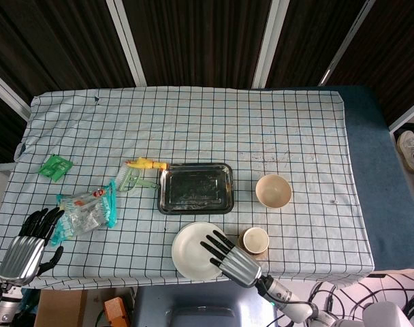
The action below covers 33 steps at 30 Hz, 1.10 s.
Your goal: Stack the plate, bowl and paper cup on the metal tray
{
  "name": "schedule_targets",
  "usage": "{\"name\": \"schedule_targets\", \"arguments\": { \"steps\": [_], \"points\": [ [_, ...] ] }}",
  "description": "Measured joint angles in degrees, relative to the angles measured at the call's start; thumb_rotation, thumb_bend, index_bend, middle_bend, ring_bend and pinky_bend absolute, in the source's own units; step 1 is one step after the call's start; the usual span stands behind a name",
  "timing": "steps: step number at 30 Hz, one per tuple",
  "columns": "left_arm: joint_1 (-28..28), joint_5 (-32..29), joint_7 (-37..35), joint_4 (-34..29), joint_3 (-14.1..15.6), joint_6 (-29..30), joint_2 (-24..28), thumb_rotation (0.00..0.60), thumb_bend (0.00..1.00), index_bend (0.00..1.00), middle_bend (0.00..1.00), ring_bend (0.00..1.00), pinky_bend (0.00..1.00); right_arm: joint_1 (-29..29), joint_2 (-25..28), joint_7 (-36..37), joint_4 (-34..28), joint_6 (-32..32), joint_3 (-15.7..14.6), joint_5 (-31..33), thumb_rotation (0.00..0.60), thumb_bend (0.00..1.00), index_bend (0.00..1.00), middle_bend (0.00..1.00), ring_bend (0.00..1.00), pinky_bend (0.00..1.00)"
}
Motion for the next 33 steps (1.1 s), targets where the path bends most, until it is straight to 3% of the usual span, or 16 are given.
{"name": "schedule_targets", "arguments": {
  "steps": [12, 20, 33],
  "points": [
    [0.1, 0.1, 0.0, 0.0, 0.1, 0.2, 0.1, 0.6, 0.42, 0.0, 0.07, 0.01, 0.09, 0.5, -0.8, 0.0, 0.4, -0.1, 0.0, 0.3, 0.6, 0.21, 0.54, 0.11, 0.0, 0.0],
    [0.2, 0.0, 0.0, 0.1, 0.0, 0.3, 0.0, 0.6, 0.42, 0.0, 0.07, 0.02, 0.09, 0.7, -1.8, 0.4, 1.4, -0.1, 0.0, 0.5, 0.6, 0.38, 0.63, 0.14, 0.0, 0.0],
    [-0.3, 1.5, -3.5, 0.1, 0.9, -0.2, 1.1, 0.6, 0.42, 0.0, 0.07, 0.02, 0.09, 1.2, -2.1, 3.0, 1.3, 4.3, 0.7, -0.5, 0.6, 0.42, 0.76, 0.19, 0.01, 0.0]
  ]
}}
